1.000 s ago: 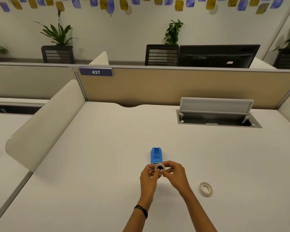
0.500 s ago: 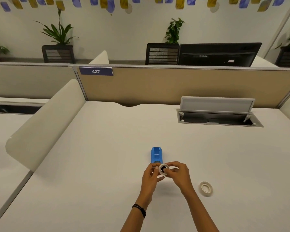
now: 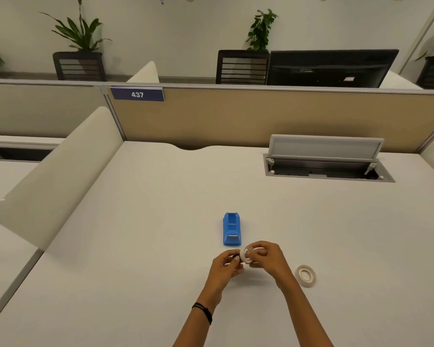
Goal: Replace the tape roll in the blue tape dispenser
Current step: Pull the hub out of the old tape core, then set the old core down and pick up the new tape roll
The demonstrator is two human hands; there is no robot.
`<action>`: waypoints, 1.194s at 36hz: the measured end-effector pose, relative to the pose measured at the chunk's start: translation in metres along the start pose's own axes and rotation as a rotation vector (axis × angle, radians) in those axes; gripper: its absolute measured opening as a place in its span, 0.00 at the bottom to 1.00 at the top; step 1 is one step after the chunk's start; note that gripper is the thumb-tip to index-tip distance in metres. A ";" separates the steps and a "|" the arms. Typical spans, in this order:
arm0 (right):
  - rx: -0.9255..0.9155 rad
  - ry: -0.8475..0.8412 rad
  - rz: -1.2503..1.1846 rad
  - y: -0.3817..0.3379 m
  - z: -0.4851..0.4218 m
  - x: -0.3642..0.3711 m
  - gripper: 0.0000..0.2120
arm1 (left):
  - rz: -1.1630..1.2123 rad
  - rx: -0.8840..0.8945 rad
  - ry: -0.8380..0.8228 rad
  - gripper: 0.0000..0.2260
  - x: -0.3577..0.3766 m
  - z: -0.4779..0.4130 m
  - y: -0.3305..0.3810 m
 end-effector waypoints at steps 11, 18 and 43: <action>-0.033 0.347 -0.012 0.009 -0.029 -0.059 0.04 | -0.065 -0.061 -0.036 0.08 -0.003 -0.005 -0.002; -0.049 0.500 0.122 -0.010 -0.080 -0.117 0.05 | -0.044 -0.098 -0.007 0.08 -0.005 -0.015 -0.006; -0.030 0.277 0.138 -0.006 -0.068 -0.150 0.07 | -0.078 -0.093 -0.028 0.08 0.006 -0.014 -0.007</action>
Point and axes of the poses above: each hand's wrist, its own z-axis away from the middle knuckle, its own x-axis out of the palm, y = z × x, the point moved 1 cm from there along -z, towards the middle knuckle, and after that the axes turned 12 degrees about -z, right-handed, at the moved point
